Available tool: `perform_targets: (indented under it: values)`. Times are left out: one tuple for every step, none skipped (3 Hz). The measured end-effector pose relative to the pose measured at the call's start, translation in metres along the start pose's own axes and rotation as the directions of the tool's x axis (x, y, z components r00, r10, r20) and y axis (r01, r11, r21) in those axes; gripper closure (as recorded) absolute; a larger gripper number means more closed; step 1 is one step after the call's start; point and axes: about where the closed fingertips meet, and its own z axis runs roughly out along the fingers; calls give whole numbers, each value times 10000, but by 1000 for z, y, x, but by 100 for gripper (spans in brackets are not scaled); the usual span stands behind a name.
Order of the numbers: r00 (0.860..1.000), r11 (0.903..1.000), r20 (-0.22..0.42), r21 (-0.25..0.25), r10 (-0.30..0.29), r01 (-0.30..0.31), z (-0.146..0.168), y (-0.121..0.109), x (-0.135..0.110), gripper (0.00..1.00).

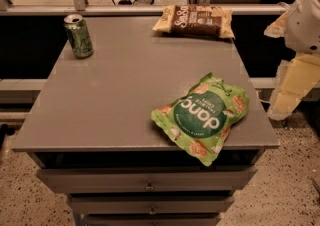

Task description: Pick green can

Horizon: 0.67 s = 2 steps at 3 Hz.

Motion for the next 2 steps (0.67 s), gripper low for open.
perform_targets:
  values:
    - [10000,10000,1,2,0,0,0,0,0,0]
    - [9942,9994,1052,-275,242,-214,26,-22,-45,0]
